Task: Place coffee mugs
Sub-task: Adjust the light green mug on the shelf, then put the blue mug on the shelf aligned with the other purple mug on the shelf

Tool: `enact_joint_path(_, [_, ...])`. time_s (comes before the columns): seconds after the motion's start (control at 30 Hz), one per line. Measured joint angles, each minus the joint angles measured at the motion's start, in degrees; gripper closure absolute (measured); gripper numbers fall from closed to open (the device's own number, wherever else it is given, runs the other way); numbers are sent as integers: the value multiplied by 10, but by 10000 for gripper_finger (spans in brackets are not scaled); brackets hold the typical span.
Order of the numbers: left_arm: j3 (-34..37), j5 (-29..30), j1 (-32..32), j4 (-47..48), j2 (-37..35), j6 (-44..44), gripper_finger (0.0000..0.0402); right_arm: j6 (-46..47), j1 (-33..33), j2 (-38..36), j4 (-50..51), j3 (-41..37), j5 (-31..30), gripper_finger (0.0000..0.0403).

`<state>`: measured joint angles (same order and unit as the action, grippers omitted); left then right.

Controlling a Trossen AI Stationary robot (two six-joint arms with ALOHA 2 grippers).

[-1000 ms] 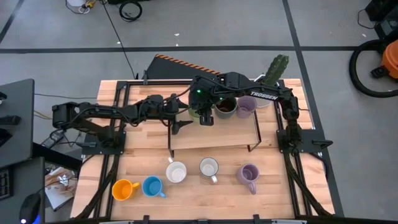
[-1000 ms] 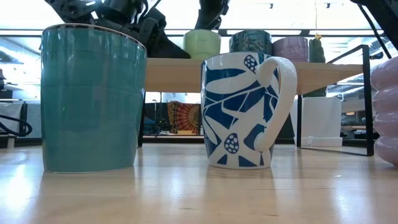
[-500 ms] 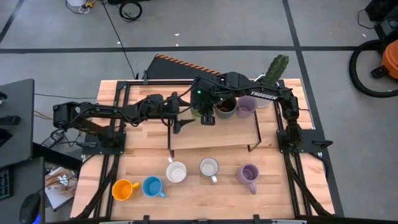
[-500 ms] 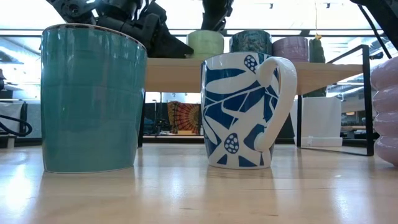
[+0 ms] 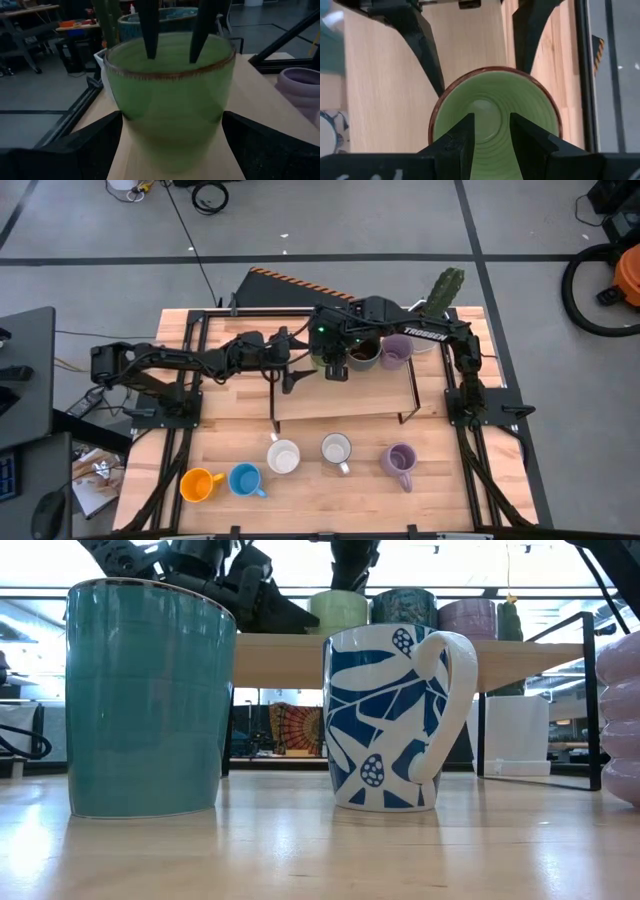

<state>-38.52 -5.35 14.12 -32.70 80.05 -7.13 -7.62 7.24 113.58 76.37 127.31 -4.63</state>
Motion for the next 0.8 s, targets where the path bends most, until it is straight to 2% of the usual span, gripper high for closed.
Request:
enact_joint_path(0.17, [0, 5, -2, -30, 24, 0, 52, 1, -2, 0, 17, 0, -9, 273])
enact_joint_path(0.43, [0, 6, -1, -22, 14, -2, 52, 1, -5, 0, 18, 0, -9, 273])
enact_joint_path(0.7, [0, 31, -1, 66, -57, -12, 52, 3, -18, -3, 41, 52, -30, 273])
enact_joint_path(0.8, [29, 32, -6, 70, -96, -10, 54, 10, -29, -3, 53, 71, -43, 273])
